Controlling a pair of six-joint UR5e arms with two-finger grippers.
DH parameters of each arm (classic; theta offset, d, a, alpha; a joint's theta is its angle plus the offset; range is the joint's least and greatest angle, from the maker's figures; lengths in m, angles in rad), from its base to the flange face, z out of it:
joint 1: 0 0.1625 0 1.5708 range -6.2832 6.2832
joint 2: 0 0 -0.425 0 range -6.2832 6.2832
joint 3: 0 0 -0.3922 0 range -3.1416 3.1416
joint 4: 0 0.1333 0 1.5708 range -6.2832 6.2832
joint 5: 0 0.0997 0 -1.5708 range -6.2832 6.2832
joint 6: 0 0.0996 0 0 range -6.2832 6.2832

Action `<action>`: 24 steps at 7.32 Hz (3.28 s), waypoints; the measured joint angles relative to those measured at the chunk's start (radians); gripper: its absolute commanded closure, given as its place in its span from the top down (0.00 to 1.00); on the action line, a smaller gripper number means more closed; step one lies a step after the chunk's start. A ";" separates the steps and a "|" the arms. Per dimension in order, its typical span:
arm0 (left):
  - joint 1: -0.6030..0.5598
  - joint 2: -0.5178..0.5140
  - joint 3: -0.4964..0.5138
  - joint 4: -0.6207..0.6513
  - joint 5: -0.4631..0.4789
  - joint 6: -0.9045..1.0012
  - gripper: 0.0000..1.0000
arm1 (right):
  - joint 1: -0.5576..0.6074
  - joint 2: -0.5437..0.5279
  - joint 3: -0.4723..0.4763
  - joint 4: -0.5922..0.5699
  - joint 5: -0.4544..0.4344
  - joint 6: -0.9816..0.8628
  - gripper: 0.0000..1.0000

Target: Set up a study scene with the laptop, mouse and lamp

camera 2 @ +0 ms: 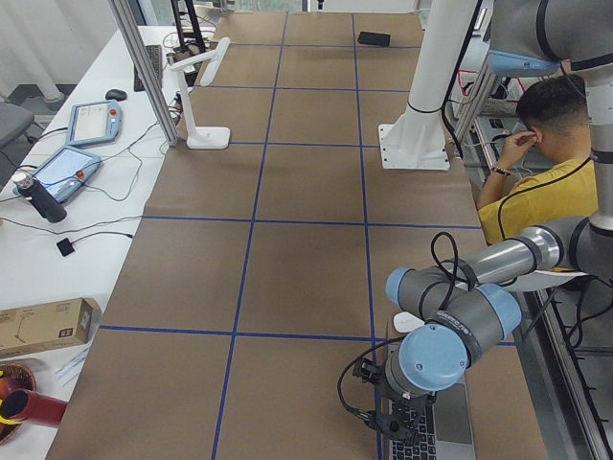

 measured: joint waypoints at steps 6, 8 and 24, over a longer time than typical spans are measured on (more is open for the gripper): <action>0.001 -0.008 0.137 -0.010 -0.056 -0.115 0.41 | 0.000 0.000 -0.001 0.000 -0.002 0.000 1.00; 0.002 -0.009 0.150 -0.009 -0.059 -0.120 0.00 | 0.000 0.000 -0.002 0.000 -0.002 0.000 1.00; 0.373 -0.555 -0.099 -0.027 -0.309 -0.836 0.00 | 0.000 0.003 0.000 0.000 0.000 0.003 1.00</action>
